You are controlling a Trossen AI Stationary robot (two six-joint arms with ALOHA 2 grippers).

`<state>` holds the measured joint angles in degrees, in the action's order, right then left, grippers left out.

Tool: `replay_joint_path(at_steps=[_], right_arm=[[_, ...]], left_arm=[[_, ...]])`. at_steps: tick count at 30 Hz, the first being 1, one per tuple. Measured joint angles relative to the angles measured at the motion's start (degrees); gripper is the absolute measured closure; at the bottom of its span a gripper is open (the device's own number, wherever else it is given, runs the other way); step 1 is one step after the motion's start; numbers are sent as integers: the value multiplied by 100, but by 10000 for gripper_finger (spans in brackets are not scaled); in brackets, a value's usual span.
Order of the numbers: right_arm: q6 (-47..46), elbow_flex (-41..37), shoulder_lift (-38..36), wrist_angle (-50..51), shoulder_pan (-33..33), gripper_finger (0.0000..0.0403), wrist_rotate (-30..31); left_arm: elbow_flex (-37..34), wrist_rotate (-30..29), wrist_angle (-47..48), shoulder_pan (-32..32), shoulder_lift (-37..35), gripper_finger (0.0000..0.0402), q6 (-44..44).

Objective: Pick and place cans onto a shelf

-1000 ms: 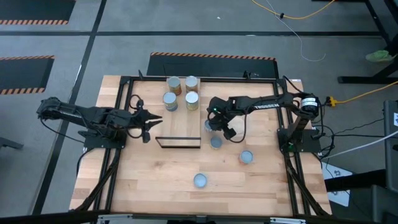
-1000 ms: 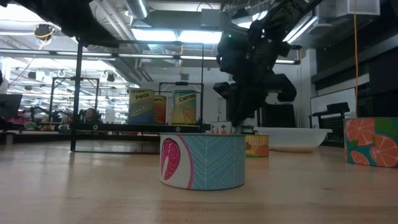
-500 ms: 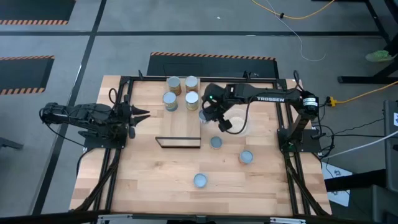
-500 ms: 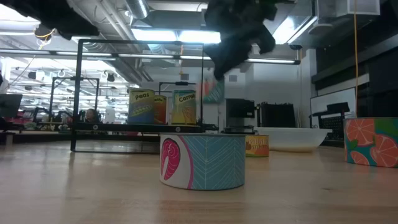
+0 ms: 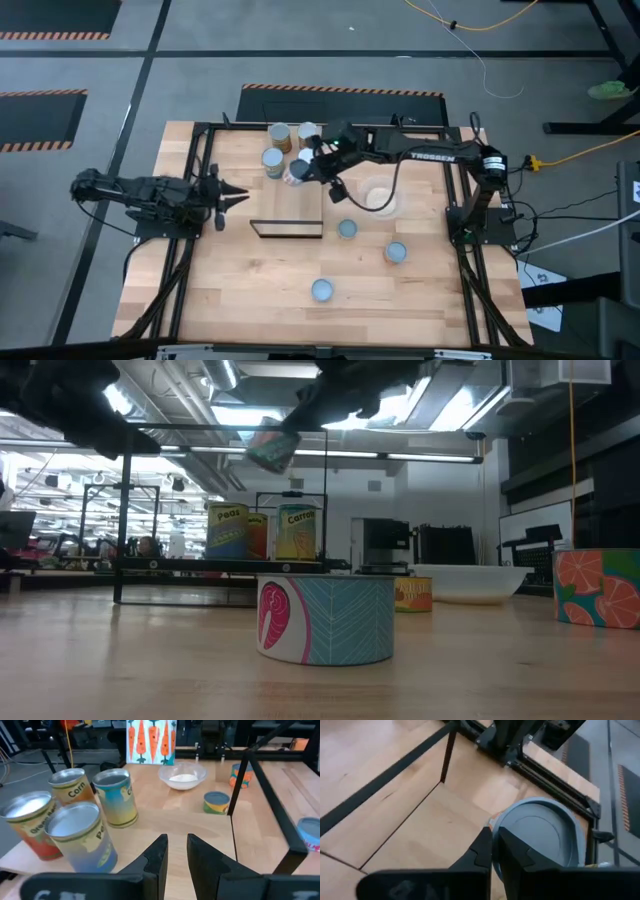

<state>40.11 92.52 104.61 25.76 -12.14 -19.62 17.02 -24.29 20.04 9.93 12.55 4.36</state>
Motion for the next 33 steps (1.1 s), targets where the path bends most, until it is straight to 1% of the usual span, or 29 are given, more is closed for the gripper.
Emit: replay_joint_path(at_steps=[2,4,7,14,23,33], right_arm=[[-90,10,127,-455,2,383,-41],[-104,39,271,-571,2,383,-212],[-108,112,527,-680,0,383,-295],[-108,205,1023,-846,2,381,-295],[-108,203,1487,-1092,0,380,-298],[-108,200,1845,-1139,0,379,-297]], left_arm=[[-79,3,-144,-1,15,337,1],[-125,-6,-148,1,6,337,7],[-127,-2,-177,-2,2,337,6],[-127,-2,-175,1,7,337,9],[-127,-6,-177,-2,5,337,20],[-127,-4,-164,-2,5,337,22]])
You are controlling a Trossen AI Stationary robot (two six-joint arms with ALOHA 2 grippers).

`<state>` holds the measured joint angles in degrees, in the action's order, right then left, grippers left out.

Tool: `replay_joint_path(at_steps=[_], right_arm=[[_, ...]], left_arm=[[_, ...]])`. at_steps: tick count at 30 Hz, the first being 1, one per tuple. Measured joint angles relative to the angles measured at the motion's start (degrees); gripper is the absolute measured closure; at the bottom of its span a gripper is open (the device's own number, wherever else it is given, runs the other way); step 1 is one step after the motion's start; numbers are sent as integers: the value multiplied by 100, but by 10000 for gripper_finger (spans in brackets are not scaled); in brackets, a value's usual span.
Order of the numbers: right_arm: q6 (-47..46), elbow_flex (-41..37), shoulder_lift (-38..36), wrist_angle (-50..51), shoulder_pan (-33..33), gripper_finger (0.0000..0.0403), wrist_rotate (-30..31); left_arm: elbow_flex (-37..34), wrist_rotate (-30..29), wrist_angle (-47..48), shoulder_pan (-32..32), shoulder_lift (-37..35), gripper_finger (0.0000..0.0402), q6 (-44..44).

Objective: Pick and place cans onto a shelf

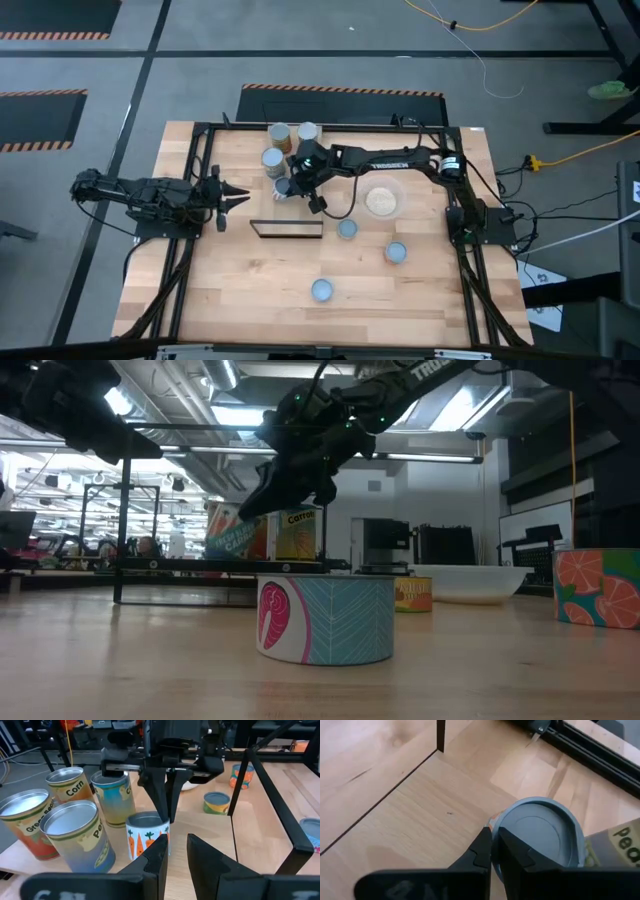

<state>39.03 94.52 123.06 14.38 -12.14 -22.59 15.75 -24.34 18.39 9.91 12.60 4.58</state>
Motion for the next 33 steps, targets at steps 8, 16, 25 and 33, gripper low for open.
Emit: replay_joint_path(at_steps=[8,16,25,33], right_arm=[[4,0,70,-14,0,379,-4],[4,0,70,-9,0,378,-2],[4,0,70,31,0,346,2],[4,0,70,6,2,339,2]], left_arm=[[0,0,0,0,0,337,-1],[0,0,-2,0,2,337,-2],[0,0,-2,0,2,337,-2],[0,0,-2,2,2,337,133]])
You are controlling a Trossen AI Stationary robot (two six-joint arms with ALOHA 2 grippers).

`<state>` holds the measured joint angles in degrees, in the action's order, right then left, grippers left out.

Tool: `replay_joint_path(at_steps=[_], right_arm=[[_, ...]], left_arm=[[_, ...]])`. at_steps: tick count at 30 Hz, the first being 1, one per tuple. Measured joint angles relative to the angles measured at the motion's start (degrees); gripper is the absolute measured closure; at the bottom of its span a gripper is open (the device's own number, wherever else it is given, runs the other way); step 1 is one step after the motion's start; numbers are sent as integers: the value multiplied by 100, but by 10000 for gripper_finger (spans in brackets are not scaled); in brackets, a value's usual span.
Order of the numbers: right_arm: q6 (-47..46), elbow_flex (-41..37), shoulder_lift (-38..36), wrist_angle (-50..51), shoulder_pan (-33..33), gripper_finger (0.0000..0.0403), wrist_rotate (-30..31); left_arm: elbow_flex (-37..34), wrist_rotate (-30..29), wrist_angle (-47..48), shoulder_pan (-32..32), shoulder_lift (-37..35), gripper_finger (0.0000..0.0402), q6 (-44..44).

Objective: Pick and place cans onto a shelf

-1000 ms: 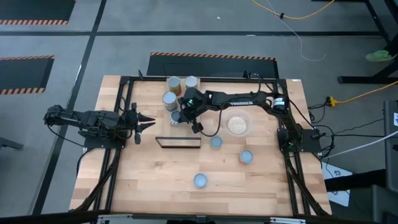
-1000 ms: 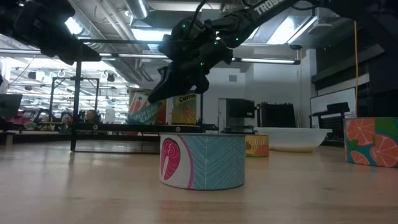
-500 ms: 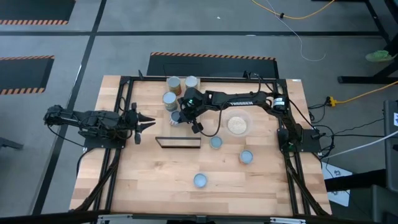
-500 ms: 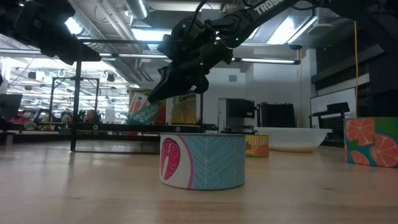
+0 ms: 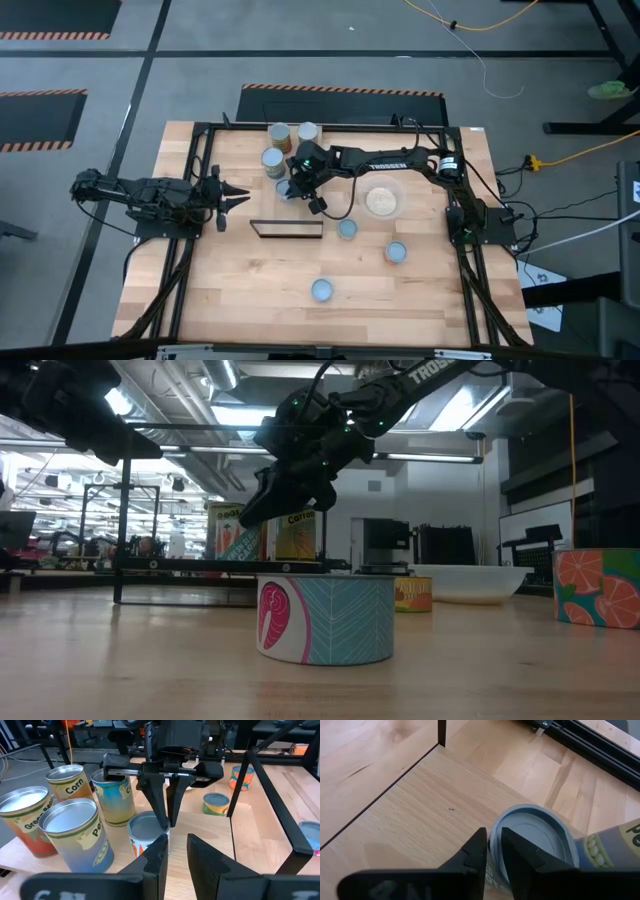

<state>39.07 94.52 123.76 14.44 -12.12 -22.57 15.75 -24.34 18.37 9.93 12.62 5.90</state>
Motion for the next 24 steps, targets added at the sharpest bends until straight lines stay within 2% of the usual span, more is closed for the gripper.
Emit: replay_joint_path(at_steps=[14,18,24], right_arm=[[1,95,-64,-1,0,338,1],[1,326,-338,557,0,338,0],[2,825,-479,2053,-2,338,42]], left_arm=[[2,0,0,-2,0,337,12],[2,1,0,-1,0,337,12],[2,0,4,-2,0,337,5]])
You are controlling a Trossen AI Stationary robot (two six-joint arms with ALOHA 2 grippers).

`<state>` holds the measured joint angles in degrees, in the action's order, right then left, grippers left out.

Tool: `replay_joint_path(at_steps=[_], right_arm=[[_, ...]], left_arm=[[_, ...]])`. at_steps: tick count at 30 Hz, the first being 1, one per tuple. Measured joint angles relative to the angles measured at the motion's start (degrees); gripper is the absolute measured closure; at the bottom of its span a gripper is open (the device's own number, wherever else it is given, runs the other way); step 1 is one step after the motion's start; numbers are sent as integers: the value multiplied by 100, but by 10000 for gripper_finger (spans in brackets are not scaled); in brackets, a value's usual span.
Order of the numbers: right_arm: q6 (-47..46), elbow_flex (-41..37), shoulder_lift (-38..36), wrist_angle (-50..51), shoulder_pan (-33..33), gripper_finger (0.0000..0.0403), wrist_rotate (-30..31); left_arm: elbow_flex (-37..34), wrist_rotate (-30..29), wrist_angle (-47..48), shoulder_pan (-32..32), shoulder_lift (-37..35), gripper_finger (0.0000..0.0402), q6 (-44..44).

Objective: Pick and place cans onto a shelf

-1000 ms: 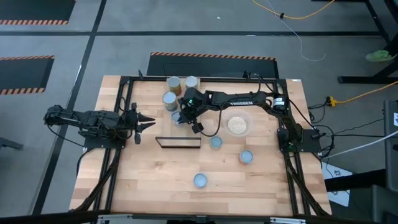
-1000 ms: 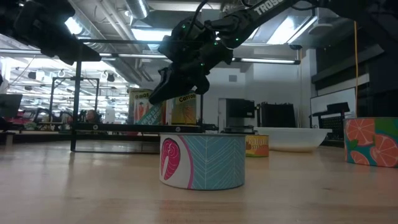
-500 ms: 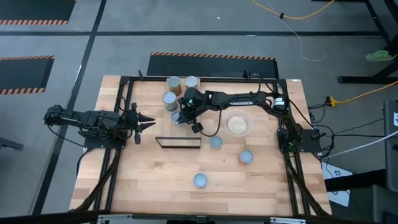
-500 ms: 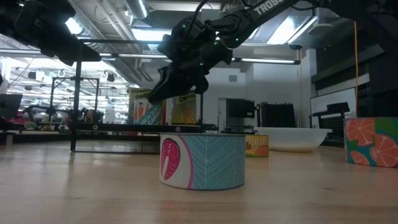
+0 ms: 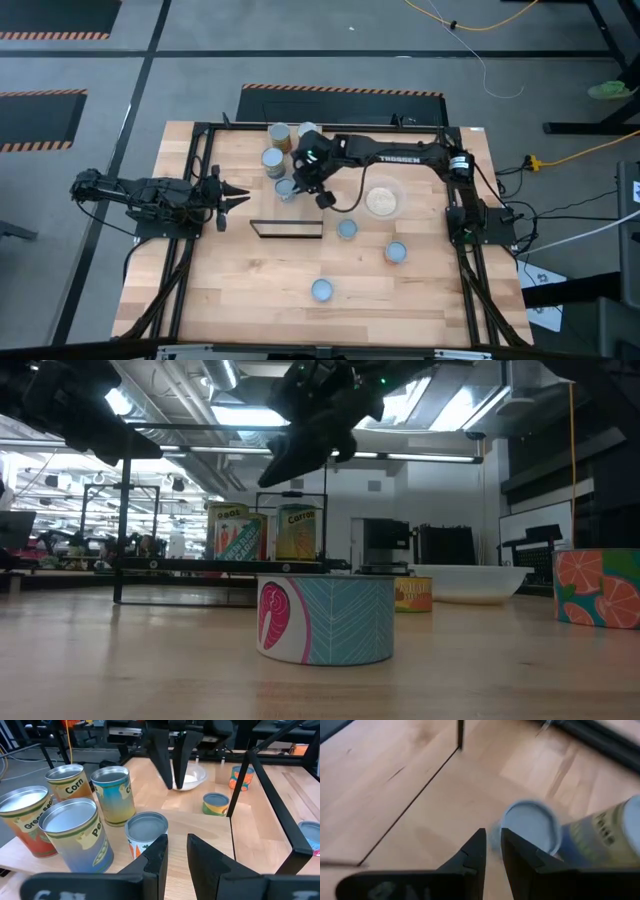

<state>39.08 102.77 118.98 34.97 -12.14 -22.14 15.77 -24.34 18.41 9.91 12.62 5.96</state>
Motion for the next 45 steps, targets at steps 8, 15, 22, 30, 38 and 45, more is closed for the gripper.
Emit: replay_joint_path(at_steps=[8,15,22,30,38,45], right_arm=[[-2,-449,-7,-130,-39,338,10],[-1,-1123,-4,-1282,-42,338,286],[1,-1592,-2,-2252,-44,338,447],[1,-1613,-2,-2340,-44,338,451],[-2,-955,-115,-928,35,338,471],[-345,133,-254,1249,162,338,457]], left_arm=[[0,0,3,0,0,337,-4],[0,0,5,0,0,337,-2],[0,0,5,1,0,337,-1],[0,0,5,0,0,337,2],[0,2,3,2,2,337,7],[4,5,11,0,2,337,9]])
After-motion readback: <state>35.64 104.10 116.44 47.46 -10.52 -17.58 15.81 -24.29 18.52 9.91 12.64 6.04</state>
